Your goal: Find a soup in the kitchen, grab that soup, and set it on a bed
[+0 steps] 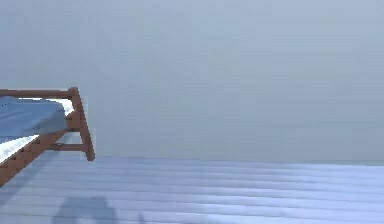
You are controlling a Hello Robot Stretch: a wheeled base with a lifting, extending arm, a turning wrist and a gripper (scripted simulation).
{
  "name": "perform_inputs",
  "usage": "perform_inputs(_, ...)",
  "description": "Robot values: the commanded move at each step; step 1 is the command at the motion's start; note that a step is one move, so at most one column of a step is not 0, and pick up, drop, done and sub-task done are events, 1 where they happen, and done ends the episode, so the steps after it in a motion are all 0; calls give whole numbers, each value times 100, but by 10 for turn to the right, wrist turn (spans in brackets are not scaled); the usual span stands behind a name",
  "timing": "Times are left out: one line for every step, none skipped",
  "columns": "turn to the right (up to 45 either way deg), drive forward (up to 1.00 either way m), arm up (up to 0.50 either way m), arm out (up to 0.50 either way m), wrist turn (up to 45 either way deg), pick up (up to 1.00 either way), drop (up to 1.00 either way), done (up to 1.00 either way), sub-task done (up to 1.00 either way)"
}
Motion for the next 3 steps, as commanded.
perform_inputs(0, 5, 0, 0, 0, 0, 0, 0, 0)
perform_inputs(90, 0, 0, 0, 0, 0, 0, 0, 0)
perform_inputs(30, 0, 0, 0, 0, 0, 0, 0, 0)
